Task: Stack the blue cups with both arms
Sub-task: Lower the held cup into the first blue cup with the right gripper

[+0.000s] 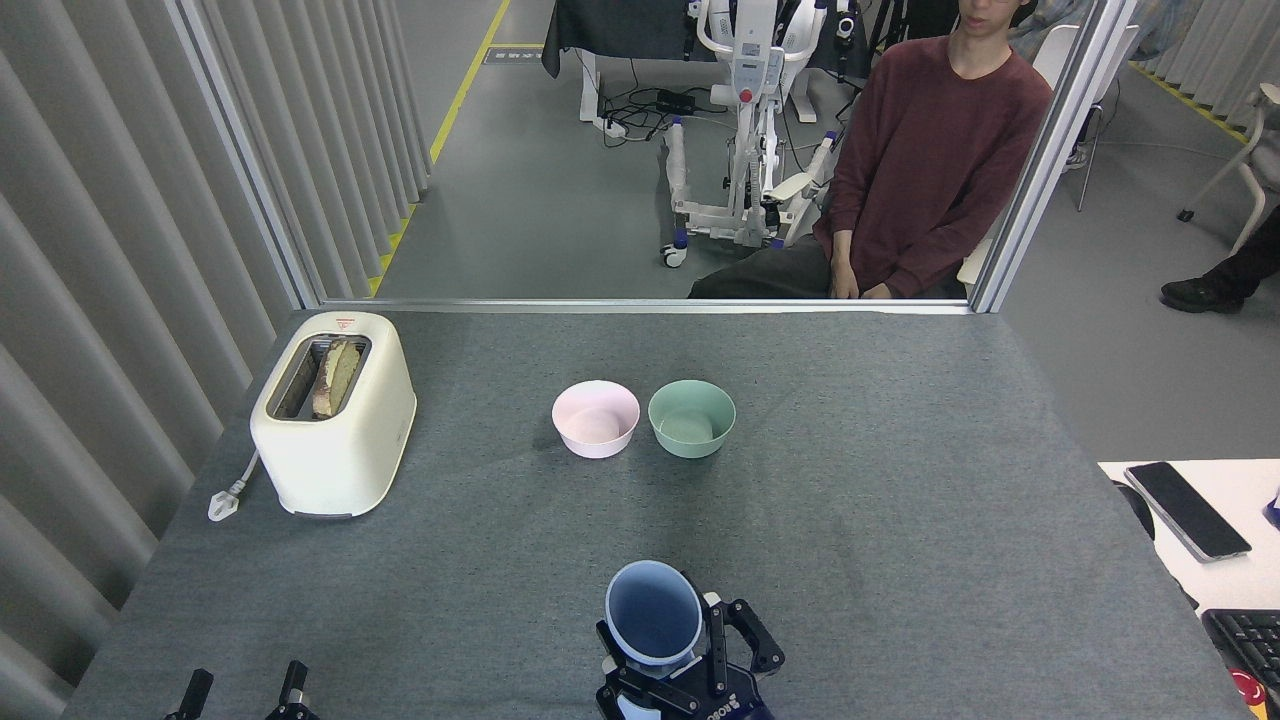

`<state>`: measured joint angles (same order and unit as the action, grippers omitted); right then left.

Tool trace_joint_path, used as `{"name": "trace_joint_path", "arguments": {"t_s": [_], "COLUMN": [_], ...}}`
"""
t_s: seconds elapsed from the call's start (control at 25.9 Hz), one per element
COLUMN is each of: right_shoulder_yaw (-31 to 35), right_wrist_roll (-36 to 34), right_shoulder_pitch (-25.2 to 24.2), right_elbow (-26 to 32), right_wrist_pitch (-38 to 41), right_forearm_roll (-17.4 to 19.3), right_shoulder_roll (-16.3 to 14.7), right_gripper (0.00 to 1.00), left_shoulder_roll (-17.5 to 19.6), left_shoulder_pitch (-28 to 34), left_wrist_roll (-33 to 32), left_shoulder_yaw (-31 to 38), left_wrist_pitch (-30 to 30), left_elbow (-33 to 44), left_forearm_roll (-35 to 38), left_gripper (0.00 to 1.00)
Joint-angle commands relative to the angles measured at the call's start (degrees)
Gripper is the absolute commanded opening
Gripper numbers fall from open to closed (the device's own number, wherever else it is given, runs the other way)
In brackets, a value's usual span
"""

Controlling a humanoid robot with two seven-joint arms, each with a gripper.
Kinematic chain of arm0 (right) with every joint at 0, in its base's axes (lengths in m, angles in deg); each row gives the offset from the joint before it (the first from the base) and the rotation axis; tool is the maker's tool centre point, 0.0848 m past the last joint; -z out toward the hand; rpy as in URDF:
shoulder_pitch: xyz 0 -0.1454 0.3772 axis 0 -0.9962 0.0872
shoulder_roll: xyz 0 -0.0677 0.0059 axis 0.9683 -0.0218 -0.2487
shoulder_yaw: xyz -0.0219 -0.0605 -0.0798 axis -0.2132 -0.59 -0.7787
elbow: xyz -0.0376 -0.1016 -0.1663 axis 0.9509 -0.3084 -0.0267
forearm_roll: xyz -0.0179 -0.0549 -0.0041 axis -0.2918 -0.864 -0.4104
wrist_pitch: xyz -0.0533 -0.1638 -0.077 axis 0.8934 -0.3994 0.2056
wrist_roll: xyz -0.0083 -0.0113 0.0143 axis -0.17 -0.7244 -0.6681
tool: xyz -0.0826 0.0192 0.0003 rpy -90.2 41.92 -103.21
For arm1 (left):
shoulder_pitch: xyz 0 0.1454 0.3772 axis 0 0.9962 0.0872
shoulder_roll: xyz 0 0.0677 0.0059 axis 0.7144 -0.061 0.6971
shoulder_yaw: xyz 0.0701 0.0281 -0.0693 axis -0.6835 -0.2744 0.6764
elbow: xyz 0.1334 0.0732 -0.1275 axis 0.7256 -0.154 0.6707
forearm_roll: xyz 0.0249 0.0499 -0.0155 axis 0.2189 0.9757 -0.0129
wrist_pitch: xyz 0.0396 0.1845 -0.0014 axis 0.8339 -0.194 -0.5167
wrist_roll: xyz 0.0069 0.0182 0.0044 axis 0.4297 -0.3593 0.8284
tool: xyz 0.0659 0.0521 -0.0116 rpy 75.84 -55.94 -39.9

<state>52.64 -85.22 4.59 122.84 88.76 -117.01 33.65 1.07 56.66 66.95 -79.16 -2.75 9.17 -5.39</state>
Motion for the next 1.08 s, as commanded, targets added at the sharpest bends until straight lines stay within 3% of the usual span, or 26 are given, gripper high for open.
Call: {"name": "trace_joint_path", "arguments": {"t_s": [0.0, 0.5, 0.54, 0.62, 0.93, 1.04], "right_shoulder_yaw": [0.2, 0.8, 0.8, 0.9, 1.1, 5.3], "right_wrist_roll": [0.5, 0.4, 0.3, 0.1, -0.3, -3.7], "right_shoulder_pitch": [-0.2, -1.6, -1.6, -1.6, -1.5, 1.2], "right_elbow": [0.0, 0.1, 0.0, 0.0, 1.6, 4.1], "right_wrist_pitch": [0.4, 0.6, 0.3, -0.6, -0.7, -0.9], "right_forearm_roll": [0.0, 0.3, 0.3, 0.3, 0.4, 4.7], "right_shoulder_roll": [-0.1, -1.2, -1.2, -0.7, -0.7, -0.1], "right_gripper": [0.50, 0.51, 0.56, 1.00, 1.00, 1.00], "left_shoulder_roll": [0.1, 0.1, 0.1, 0.1, 0.1, 0.1], "left_shoulder_pitch": [0.0, 0.0, 0.0, 0.0, -0.3, -0.4], "left_wrist_roll": [0.0, 0.0, 0.0, 0.0, 0.0, 0.0], "left_shoulder_yaw": [0.0, 0.0, 0.0, 0.0, 0.0, 0.0], "left_wrist_pitch": [0.0, 0.0, 0.0, 0.0, 0.1, 0.0], "left_elbow": [-0.2, -0.4, -0.4, -0.4, -0.4, -0.4], "left_forearm_roll": [0.0, 0.0, 0.0, 0.0, 0.0, 0.1], "left_gripper": [1.00, 1.00, 1.00, 1.00, 1.00, 1.00]}}
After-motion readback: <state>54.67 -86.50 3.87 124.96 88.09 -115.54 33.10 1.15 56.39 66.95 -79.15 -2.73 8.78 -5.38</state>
